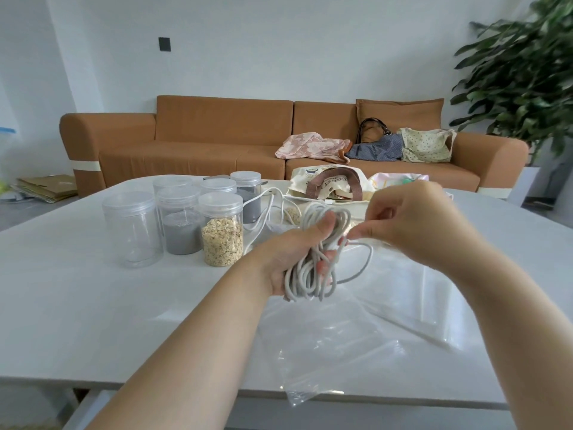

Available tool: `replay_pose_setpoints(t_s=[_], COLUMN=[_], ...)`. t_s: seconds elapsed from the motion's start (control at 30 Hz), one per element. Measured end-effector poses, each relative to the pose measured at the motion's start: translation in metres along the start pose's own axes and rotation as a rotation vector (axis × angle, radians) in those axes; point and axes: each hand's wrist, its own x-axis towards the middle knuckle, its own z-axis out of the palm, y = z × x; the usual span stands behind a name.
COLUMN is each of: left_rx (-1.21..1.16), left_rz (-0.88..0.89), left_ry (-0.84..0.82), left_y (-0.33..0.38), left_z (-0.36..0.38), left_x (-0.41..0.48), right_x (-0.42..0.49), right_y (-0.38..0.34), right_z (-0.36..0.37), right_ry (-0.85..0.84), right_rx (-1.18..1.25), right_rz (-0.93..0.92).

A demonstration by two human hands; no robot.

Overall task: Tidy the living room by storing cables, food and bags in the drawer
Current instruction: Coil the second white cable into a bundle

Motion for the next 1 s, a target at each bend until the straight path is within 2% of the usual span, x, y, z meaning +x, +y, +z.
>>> replay_pose_setpoints(t_s=[0.07, 0.17, 0.33, 0.43, 0.57, 0.73, 0.9, 1.0], left_rx=[-0.022, 0.068, 0.181, 0.256, 0.343, 0.387, 0.37, 0.374], left_rz=[-0.018, -0.027, -0.091, -0.074, -0.044, -0.114, -0.067, -0.045], left_ry=[-0.096, -0.181, -0.337, -0.303, -0.228, -0.301, -0.223, -0.195], left_y=[-0.001, -0.001, -0.003, -0.002, -0.003, -0.013, -0.01, -0.01], left_z=[-0.001, -0.003, 0.003, 0.004, 0.002, 0.013, 0.012, 0.011], left_x=[0.0, 0.0, -0.002, -0.006, -0.007, -0.003, -0.003, 0.0], right_x=[0.0, 0.0, -0.001, -0.001, 0.0, 0.002, 0.007, 0.007], right_y=[0.002, 0.002, -0.004, -0.004, 0.0, 0.007, 0.016, 0.019], right_z=[0.001, 0.006, 0.014, 0.015, 0.009, 0.019, 0.027, 0.026], right_ry=[0.078, 0.116, 0.04, 0.001, 0.051, -0.062, 0.046, 0.181], right_rx=[0.004, 0.017, 0.039, 0.067, 0.117, 0.2, 0.34, 0.355], right_rz=[-0.023, -0.054, -0.14, -0.157, -0.058, 0.013, 0.076, 0.129])
